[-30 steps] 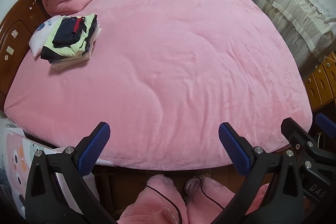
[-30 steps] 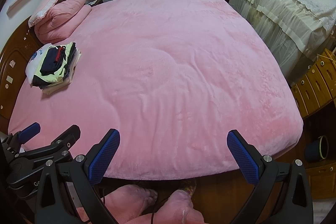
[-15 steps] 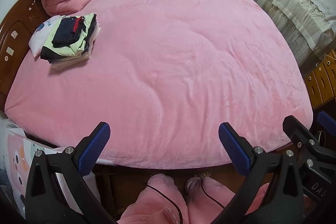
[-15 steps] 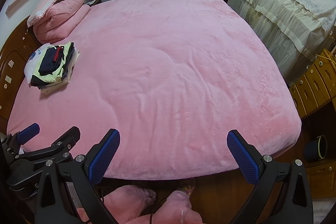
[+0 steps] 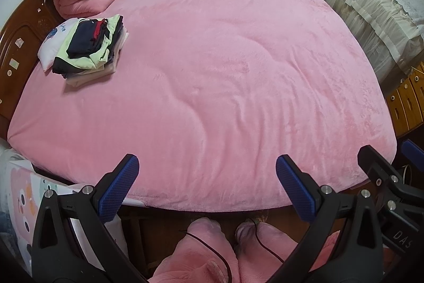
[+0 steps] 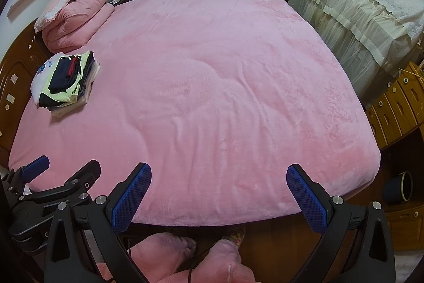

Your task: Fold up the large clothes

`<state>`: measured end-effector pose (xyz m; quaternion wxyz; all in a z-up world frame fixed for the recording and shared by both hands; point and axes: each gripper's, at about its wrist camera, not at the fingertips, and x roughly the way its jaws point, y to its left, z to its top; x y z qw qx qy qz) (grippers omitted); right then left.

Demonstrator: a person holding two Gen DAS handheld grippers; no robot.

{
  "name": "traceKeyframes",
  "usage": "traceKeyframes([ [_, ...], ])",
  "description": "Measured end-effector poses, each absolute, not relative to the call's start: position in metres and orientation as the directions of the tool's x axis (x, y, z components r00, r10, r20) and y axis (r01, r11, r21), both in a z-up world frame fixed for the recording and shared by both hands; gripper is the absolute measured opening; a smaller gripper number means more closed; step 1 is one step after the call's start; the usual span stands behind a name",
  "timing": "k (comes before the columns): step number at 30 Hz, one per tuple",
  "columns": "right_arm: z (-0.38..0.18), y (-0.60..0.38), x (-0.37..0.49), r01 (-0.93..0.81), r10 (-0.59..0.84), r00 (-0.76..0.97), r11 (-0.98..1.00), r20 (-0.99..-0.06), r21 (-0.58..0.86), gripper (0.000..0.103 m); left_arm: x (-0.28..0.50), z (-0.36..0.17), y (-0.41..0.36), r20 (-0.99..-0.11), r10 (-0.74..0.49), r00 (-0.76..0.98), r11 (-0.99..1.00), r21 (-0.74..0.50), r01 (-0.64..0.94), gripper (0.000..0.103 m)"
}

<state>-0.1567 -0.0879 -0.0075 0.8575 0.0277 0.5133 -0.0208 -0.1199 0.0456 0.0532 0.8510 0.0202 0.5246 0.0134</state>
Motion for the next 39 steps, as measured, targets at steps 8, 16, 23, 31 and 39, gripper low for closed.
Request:
traceKeyframes([
  [8,-0.009,-0.0901,-0.1536,0.059,-0.004,0.467,0.998,-0.884,0.027,0.103,-0.1223,0.0518,0.0466,-0.894,0.052,0.444,0.998,0.06,0.005,0.102],
  [16,-0.0125,-0.093,-0.1541,0.056,-0.003,0.464,0.998,-0.886,0.026,0.103,-0.1218,0.052,0.0461,-0.895,0.052,0.444,0.998,0.061,0.006,0.102],
  [23,-0.0145,-0.0937,-0.1524,0.051,-0.002,0.461,0.998,-0.888,0.025,0.103,-0.12,0.0518,0.0447,-0.895,0.053,0.442,0.998,0.062,0.005,0.102],
  [31,-0.0143,-0.0947,-0.1508,0.048,0.0,0.461,0.999,-0.888,0.025,0.103,-0.1209,0.0514,0.0469,-0.895,0.055,0.443,0.998,0.065,0.007,0.102],
  [39,-0.0144,-0.0953,-0.1491,0.046,0.001,0.462,0.999,-0.887,0.025,0.103,-0.1223,0.0509,0.05,-0.894,0.055,0.445,0.998,0.066,0.009,0.102],
])
